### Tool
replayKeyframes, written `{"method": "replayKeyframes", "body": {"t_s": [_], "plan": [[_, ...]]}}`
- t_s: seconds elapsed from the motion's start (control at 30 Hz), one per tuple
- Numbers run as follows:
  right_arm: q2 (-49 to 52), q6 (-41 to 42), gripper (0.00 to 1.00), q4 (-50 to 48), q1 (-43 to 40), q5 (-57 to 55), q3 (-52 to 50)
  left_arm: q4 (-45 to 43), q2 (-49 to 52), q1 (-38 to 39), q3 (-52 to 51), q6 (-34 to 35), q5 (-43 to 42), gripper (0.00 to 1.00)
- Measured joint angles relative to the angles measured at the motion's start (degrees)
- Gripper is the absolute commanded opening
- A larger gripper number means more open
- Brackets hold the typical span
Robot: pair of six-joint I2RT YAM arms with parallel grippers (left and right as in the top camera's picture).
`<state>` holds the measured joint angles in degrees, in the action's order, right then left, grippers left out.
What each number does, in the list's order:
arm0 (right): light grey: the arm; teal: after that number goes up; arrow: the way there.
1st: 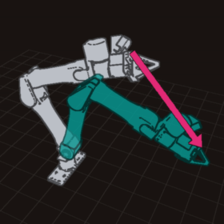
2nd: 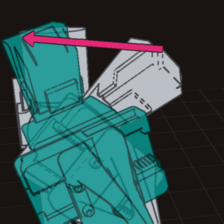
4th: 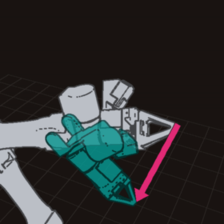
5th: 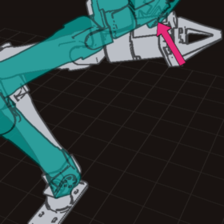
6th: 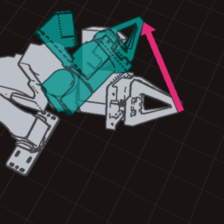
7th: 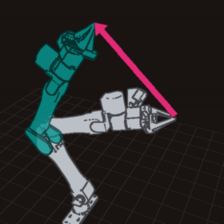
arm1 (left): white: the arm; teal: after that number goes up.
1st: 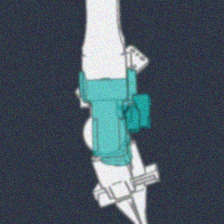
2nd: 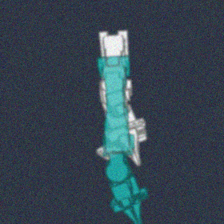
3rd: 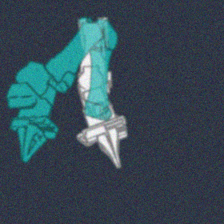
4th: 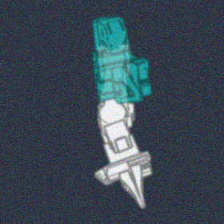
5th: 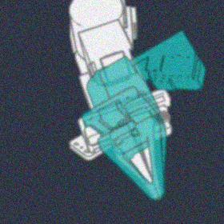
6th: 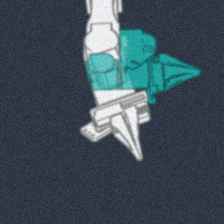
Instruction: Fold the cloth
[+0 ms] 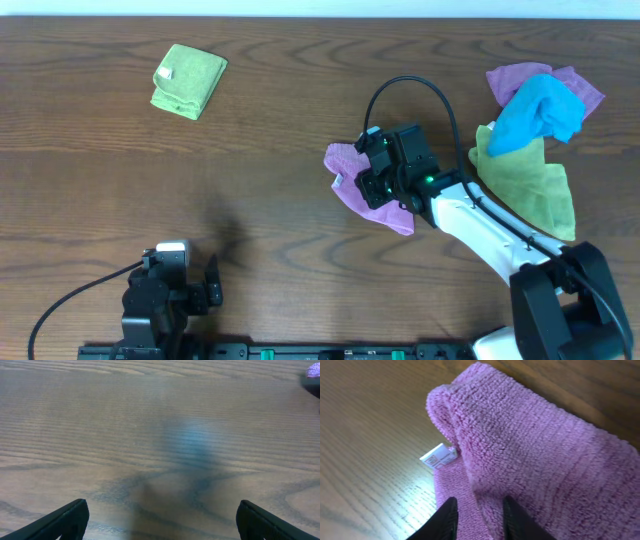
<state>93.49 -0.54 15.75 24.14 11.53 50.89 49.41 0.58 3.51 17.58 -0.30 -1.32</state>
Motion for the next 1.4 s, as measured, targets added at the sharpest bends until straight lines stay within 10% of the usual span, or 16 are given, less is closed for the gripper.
{"method": "replayKeyframes", "body": {"t_s": [0.03, 0.3, 0.5, 1.2, 1.4], "plan": [[0.0, 0.2, 0.54, 0.0, 0.0, -0.5, 0.0, 0.0, 0.0, 0.0, 0.0, 0.0, 0.0, 0.95], [0.4, -1.0, 0.57, -1.0, 0.0, -3.6, 0.0, 0.0, 0.0, 0.0, 0.0, 0.0, 0.0, 0.95], [3.1, -2.1, 0.01, -1.4, 0.0, -4.1, 0.0, 0.0, 0.0, 0.0, 0.0, 0.0, 0.0, 0.95], [-11.4, -1.9, 0.14, 4.3, 15.1, 5.6, 9.5, 0.0, 0.0, 0.0, 0.0, 0.0, 0.0, 0.95], [-10.1, -1.9, 0.01, 5.7, 15.4, -0.4, 9.5, 0.0, 0.0, 0.0, 0.0, 0.0, 0.0, 0.95]]}}
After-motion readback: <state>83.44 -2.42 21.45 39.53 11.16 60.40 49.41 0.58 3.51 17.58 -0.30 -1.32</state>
